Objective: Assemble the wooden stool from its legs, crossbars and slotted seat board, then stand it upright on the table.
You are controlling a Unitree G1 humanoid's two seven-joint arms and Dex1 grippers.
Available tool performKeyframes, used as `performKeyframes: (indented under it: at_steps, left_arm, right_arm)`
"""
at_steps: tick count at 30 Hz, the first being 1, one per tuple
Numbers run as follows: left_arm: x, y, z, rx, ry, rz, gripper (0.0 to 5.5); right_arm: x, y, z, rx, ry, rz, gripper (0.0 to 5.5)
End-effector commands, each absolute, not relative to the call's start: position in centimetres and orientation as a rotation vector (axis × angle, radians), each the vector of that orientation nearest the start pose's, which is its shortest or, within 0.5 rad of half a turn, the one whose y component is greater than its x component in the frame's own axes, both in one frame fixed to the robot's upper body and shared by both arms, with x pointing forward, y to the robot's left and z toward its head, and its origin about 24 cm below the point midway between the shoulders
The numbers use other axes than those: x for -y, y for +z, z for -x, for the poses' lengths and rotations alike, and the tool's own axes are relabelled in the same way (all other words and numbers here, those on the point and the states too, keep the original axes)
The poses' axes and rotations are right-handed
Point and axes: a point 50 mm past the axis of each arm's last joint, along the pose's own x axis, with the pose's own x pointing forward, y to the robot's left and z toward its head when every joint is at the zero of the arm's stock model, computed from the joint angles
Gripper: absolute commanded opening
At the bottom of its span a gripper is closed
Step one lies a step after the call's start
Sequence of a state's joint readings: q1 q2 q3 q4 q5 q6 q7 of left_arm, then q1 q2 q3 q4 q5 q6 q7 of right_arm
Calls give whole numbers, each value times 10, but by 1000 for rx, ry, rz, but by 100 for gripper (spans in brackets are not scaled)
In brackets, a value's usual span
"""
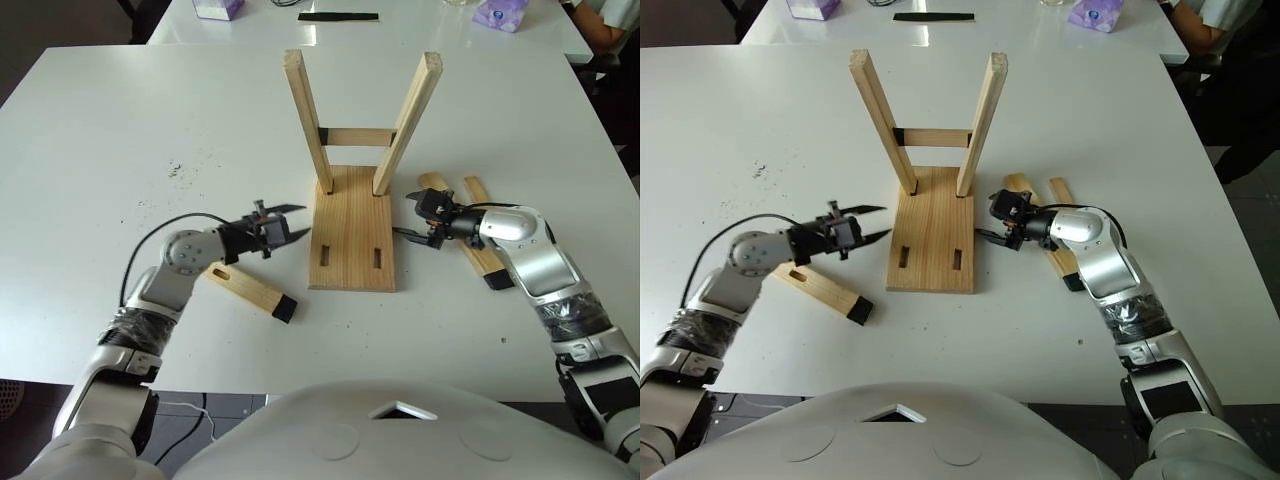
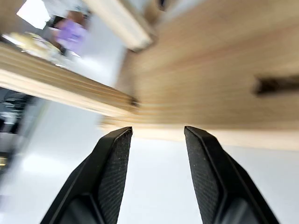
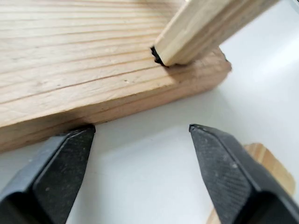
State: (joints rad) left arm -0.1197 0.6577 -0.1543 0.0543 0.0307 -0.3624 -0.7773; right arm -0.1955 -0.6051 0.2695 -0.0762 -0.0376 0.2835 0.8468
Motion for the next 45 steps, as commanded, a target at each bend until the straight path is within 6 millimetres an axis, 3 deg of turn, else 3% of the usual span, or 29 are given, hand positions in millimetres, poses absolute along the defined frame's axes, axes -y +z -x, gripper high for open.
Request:
performKeyframes:
  at_steps: [1, 4, 8, 10, 13, 16, 23, 28, 34, 39, 42, 45]
  left_arm:
    - [-227, 141, -232, 136, -837, -730, 206]
    - [-271, 148, -206, -53, -784, -706, 206]
    - [-326, 122, -150, -443, -738, -639, 206]
    - [-331, 106, -114, -609, -770, -542, 206]
    - [-319, 97, -88, -708, -848, -411, 206]
    - [-306, 93, -90, -711, -905, -352, 206]
    - [-305, 52, -127, -691, -787, -427, 206]
    - [-305, 42, -151, -635, -715, -448, 206]
    - [-302, 49, -187, -500, -549, -420, 206]
    - [-306, 56, -194, -463, -486, -464, 206]
    - [-304, 73, -196, -413, -470, -472, 206]
    - [-286, 98, -198, -332, -524, -437, 206]
  right_arm:
    - [210, 102, -248, -339, 864, 590, 375]
    - [247, 114, -233, -390, 711, 550, 375]
    - [286, 107, -209, -475, 475, 398, 375]
    - [300, 102, -204, -489, 370, 280, 375]
    - [319, 97, -198, -512, 241, 226, 375]
    - [324, 96, -206, -509, 210, 225, 375]
    - [312, 80, -225, -521, 249, 271, 375]
    - [308, 68, -224, -560, 286, 283, 375]
    - [297, 60, -221, -583, 336, 251, 375]
    - [280, 57, -220, -571, 369, 202, 375]
    - [277, 55, -221, -566, 363, 182, 375]
    - [276, 51, -220, -575, 353, 172, 375]
